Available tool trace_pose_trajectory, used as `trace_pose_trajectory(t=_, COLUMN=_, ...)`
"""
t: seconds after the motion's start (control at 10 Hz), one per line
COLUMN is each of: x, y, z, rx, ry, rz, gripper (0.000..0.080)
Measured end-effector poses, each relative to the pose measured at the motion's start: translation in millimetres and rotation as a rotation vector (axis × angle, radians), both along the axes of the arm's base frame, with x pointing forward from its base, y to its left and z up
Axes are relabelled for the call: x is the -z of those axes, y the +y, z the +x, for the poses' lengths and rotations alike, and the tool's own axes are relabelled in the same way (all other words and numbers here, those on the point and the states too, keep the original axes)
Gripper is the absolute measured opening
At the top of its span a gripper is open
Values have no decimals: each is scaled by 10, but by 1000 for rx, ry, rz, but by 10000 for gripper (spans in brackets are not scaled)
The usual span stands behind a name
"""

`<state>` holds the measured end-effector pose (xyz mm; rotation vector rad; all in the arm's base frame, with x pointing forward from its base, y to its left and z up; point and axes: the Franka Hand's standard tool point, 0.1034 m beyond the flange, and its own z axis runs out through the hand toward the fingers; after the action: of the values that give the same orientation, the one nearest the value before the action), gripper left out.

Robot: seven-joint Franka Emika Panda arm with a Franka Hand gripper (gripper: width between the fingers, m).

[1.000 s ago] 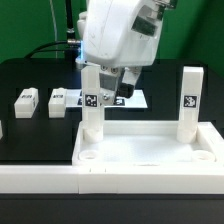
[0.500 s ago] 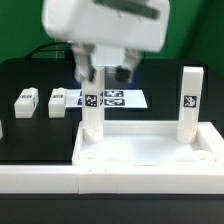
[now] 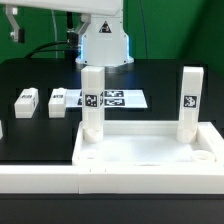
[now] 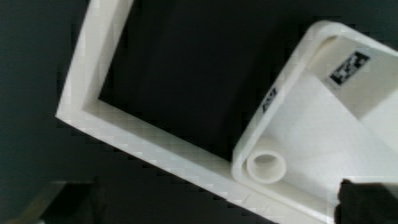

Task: Assemble desk

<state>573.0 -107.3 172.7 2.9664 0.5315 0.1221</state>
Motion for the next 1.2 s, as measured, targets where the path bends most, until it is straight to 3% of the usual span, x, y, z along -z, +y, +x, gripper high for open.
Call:
trace_pose_trajectory(t=0.3, x=7, y=-35, z=-26, rx=72, ry=1, rz=20, gripper=649)
trace_pose_trajectory(t=0.4, x=16, y=-155, z=-122, rx=138, ry=27, rz=63, gripper=649)
trace_pose_trajectory(t=0.6, x=32, y=-303, z=-430, rx=185, ry=83, rz=94, gripper=649)
trace_pose_trajectory(t=0.7, x=142, y=-312, z=-584, rx=230, ry=150, rz=104, gripper=649)
trace_pose_trajectory(t=0.9, x=437, y=-178, z=-694, rx=280, ry=226, rz=80, gripper=649)
trace_pose_trajectory(t=1.2, x=441, y=-128, z=-696, rx=281, ry=379, rz=79, gripper=649)
